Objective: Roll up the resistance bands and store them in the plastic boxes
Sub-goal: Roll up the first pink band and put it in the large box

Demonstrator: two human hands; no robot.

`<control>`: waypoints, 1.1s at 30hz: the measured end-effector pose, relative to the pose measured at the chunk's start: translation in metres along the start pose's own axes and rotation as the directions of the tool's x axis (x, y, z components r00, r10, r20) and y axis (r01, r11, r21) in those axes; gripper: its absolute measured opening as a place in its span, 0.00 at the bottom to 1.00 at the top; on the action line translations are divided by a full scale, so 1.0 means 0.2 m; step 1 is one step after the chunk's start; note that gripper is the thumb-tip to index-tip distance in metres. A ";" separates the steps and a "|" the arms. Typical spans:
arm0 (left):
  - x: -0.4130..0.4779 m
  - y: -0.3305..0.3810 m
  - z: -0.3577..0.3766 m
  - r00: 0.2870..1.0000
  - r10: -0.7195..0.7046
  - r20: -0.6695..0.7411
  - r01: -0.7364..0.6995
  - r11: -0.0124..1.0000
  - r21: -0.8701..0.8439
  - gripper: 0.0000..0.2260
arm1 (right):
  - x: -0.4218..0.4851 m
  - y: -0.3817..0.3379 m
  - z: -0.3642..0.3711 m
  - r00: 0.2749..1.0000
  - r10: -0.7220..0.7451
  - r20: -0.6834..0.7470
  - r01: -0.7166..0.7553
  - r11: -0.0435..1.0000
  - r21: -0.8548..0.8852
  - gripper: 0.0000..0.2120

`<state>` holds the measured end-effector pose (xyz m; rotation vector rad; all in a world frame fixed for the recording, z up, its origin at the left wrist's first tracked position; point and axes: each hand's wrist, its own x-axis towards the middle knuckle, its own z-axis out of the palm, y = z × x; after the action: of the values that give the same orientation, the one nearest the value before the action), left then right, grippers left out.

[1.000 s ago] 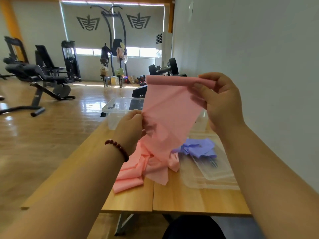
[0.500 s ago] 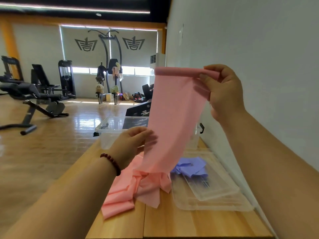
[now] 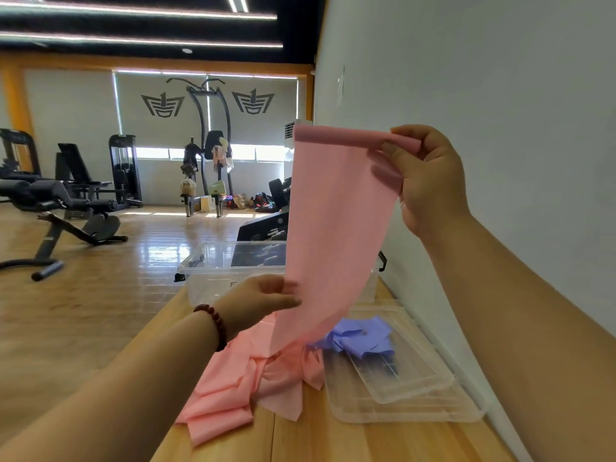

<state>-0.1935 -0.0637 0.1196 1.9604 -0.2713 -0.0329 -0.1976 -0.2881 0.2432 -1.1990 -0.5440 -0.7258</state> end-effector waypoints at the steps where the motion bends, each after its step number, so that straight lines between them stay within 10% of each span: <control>1: 0.01 -0.02 0.01 0.999 -0.004 -0.052 0.005 1.000 0.012 0.06 | 0.01 -0.02 0.00 1.000 -0.005 -0.001 0.005 1.000 0.006 0.11; 12: -0.01 0.25 -0.08 0.971 0.142 -0.191 -0.233 0.735 -0.637 0.11 | -0.11 0.07 -0.01 0.986 0.140 0.094 -0.145 0.988 0.047 0.10; 33: -0.01 -0.08 -0.05 0.954 0.087 -0.285 -0.242 0.786 -0.569 0.06 | -0.41 0.55 -0.05 0.906 0.392 0.158 -0.369 0.916 -0.158 0.08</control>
<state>-0.1923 -0.0482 0.1096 1.2790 -0.2333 0.2165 -0.1699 -0.2584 0.1115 -1.4489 -0.4032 -0.3160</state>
